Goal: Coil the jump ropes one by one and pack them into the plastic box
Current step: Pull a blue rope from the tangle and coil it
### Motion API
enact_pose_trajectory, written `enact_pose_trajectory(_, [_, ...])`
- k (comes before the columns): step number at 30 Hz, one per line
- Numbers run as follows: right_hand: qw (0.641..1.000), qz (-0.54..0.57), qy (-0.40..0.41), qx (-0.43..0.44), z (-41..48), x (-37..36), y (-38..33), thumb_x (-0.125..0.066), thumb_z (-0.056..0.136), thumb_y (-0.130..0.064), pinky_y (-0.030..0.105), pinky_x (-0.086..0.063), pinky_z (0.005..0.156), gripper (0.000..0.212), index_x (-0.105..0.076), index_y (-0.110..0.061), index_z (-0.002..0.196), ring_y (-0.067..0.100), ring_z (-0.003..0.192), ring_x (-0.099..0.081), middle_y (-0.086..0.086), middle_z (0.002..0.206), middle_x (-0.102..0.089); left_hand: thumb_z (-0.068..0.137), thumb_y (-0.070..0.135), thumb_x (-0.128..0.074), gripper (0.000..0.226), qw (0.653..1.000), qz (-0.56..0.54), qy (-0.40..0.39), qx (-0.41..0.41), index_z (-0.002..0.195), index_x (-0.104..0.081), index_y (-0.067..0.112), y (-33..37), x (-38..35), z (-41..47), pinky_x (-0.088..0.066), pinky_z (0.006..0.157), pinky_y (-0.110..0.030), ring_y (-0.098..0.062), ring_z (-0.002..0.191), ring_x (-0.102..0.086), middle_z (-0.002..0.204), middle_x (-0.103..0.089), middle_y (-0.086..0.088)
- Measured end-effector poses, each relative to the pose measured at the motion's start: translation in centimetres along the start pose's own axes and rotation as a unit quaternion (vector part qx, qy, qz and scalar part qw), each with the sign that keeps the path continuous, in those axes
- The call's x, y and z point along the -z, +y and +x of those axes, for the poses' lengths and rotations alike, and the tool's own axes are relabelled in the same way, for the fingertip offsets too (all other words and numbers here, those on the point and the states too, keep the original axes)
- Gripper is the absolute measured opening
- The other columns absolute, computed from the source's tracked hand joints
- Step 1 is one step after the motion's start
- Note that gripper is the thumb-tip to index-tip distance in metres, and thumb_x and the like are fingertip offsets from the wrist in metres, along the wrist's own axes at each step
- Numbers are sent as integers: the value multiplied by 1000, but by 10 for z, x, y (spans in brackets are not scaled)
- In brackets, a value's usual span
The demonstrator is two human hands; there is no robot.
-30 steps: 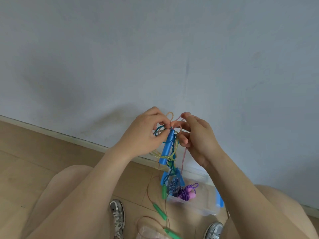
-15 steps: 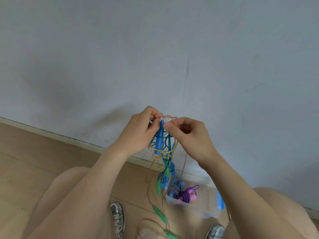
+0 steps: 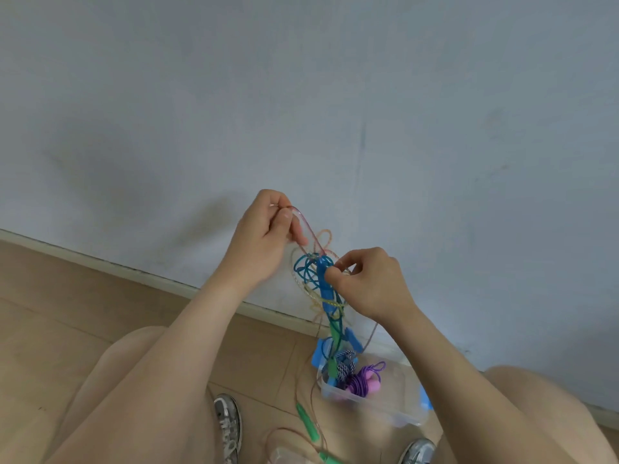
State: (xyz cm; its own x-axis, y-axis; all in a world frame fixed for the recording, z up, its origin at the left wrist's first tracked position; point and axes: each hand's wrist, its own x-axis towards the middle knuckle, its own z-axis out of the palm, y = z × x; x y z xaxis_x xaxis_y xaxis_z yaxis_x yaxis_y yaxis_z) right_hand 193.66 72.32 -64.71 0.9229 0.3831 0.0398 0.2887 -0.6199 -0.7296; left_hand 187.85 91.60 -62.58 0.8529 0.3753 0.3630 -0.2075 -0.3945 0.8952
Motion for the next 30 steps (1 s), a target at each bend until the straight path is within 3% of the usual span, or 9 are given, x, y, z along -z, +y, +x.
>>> enact_pose_trajectory(3, [999,-44,-19,7,1,-3,2,-69,84,-42,26,-43,59,16,-75,-28,79,14,62,-58,-4,57,-61,105,13,-53,12,999,-6,50,9,98,-59,21,5,-1,2,-54,68,-34,-15,57,-51,69,-52,1])
enact_pose_trajectory(5, [997,-80,-5,14,2,-7,3,-68,84,-51,30,-45,70,21,-75,-31,85,18,78,-62,-10,67,-61,98,11,-59,14,993,93,68,-12,93,-63,24,1,2,3,-39,58,-23,-13,55,-41,63,-48,-2])
enact_pose_trajectory(7, [993,-119,25,13,3,-11,2,-63,79,-68,35,-45,82,40,-75,-32,89,23,95,-62,-8,84,-65,94,11,-62,16,978,204,24,-24,88,-63,25,-6,8,3,-38,56,-19,-11,52,-45,57,-51,1])
enact_pose_trajectory(12, [953,-292,68,-43,5,-18,15,-42,70,-100,43,-38,91,85,-65,-23,97,33,106,-49,4,104,-59,93,19,-61,10,934,353,-57,-28,87,-59,27,-15,14,-2,-55,69,-41,-12,71,-59,66,-64,9])
enact_pose_trajectory(15, [935,-333,114,-44,13,-18,26,-47,80,-86,43,-35,87,71,-63,-20,98,33,101,-47,6,103,-58,86,30,-64,10,908,404,-107,43,78,-62,24,-17,22,-3,-58,72,-42,-21,80,-64,71,-67,7])
enact_pose_trajectory(19, [933,-334,134,-17,14,-21,24,-53,79,-81,43,-36,85,64,-63,-20,97,32,99,-46,5,100,-54,75,50,-78,31,866,448,-198,99,67,-70,20,-17,21,-8,-53,59,-33,-18,65,-65,56,-65,4])
enact_pose_trajectory(24, [979,-191,19,-69,14,-12,23,-58,75,-90,40,-46,86,69,-65,-24,93,25,97,-58,-3,94,-65,69,49,-91,39,888,445,-92,66,65,-67,18,-21,21,0,-56,64,-38,-24,70,-65,64,-66,4])
enact_pose_trajectory(27, [997,-72,31,-23,11,-11,18,-74,82,-64,32,-53,75,42,-71,-24,96,16,90,-66,-4,91,-70,67,41,-96,41,896,435,-68,63,61,-64,17,-20,22,-1,-51,60,-34,-21,67,-64,63,-65,7])
enact_pose_trajectory(30, [998,-12,39,44,7,-7,10,-71,88,-19,16,-46,71,17,-75,-24,103,12,90,-66,-4,98,-70,72,40,-93,30,877,459,-117,78,67,-71,20,-21,25,-3,-49,64,-31,-19,72,-67,68,-69,9])
